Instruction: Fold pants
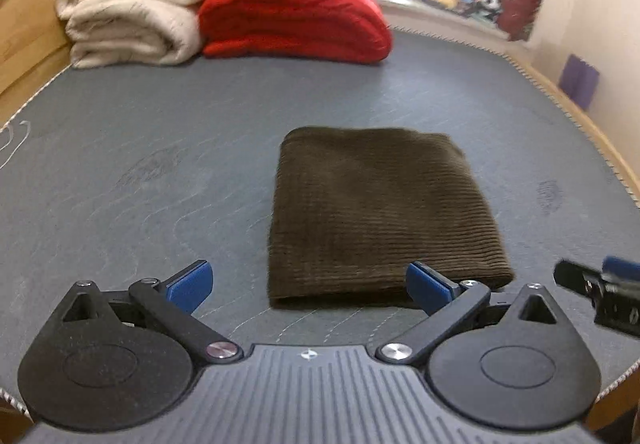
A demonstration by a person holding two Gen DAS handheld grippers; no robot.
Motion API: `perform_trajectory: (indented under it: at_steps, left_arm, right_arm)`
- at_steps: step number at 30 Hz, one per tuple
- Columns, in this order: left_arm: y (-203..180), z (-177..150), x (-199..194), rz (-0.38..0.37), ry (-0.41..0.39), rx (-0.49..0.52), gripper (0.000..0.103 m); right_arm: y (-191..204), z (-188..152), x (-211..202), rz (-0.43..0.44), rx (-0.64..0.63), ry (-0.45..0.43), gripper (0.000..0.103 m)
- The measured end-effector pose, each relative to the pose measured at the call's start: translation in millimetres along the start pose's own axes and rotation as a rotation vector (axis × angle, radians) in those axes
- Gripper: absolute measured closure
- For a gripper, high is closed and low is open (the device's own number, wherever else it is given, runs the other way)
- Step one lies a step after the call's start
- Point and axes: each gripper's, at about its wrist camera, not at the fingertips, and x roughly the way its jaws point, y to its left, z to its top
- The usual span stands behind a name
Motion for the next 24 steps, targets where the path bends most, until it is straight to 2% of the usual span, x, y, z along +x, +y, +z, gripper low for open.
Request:
perform_trajectory:
  at_steps: [3,7,15,24]
  left_arm:
    - [-2.0,-3.8,0.0,0.014,0.031,0.003,0.000]
    - [-10.9,-2.1,11.8,-0.017,0.054,0.034,0.000]
    - [-10.1,-8.1,48.4,-0.041,0.190,0.018,0.000]
    - [-6.3,-8.9,47.5,-0.051,0.190,-0.003,0.000]
  right_arm:
    - [-0.3,0.4,2.9,-0.034,0.002,0.012,0.018]
    - [0.2,4.7,11.7,-0.031,0.028,0.048,0.018]
    - [5.7,-1.7,22.8,-0.042,0.031,0.105,0.018]
    - [6.4,0.7,30.6,-0.024,0.045,0.126,0.018]
